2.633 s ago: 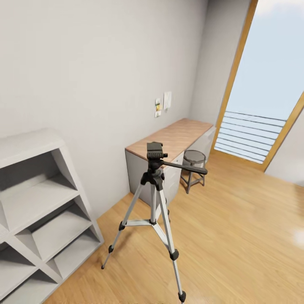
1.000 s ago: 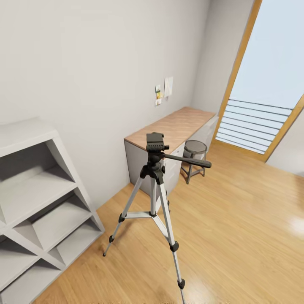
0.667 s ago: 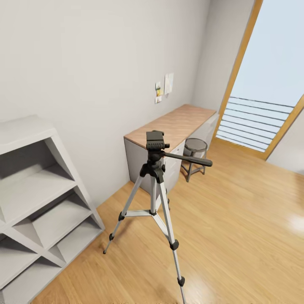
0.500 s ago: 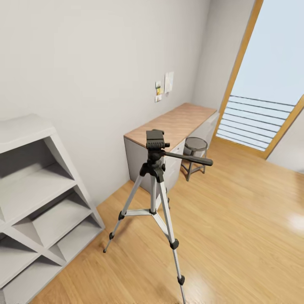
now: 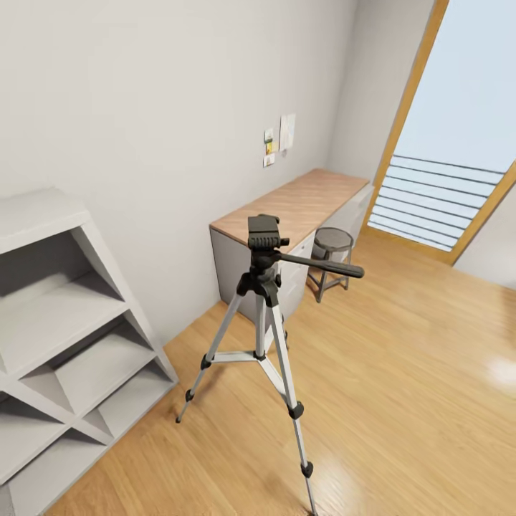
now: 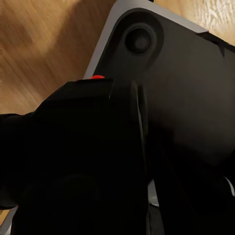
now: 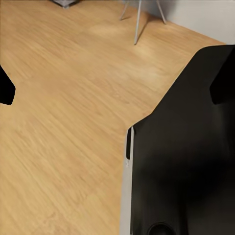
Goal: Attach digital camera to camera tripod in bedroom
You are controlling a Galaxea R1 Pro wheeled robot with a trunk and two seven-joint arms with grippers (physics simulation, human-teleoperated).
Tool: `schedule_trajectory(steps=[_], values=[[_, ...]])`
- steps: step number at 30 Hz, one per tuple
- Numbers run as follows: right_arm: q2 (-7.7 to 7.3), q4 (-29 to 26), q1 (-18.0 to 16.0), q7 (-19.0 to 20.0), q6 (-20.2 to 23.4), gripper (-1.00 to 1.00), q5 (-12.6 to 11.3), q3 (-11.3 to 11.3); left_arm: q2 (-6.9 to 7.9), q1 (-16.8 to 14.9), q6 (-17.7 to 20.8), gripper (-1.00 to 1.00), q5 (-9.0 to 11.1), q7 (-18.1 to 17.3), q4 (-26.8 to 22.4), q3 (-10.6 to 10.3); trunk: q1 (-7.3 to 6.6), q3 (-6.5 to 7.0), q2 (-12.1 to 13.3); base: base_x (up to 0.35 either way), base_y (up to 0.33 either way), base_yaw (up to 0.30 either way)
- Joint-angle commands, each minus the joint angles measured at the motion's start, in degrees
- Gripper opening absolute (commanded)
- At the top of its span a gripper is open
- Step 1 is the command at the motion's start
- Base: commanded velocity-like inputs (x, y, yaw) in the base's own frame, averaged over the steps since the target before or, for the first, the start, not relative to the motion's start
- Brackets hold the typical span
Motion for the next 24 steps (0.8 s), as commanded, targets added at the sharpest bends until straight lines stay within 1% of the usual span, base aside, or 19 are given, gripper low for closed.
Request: schedule_trajectory(steps=[1,24], values=[[-0.02,0.1,-0.1,0.1,0.0,1.0,0.6,-0.5,0.02,0.0,0.2,-1.0,0.1,-0.3,0.0,0.4,0.02,-0.18,-0.1,0.0,0.0,0.0],[-0.02,0.1,-0.1,0.1,0.0,1.0,0.7,-0.4,-0.05,0.0,0.2,-1.0,0.1,-0.4,0.0,0.4,0.02,-2.32,-0.1,0.0,0.0,0.0]])
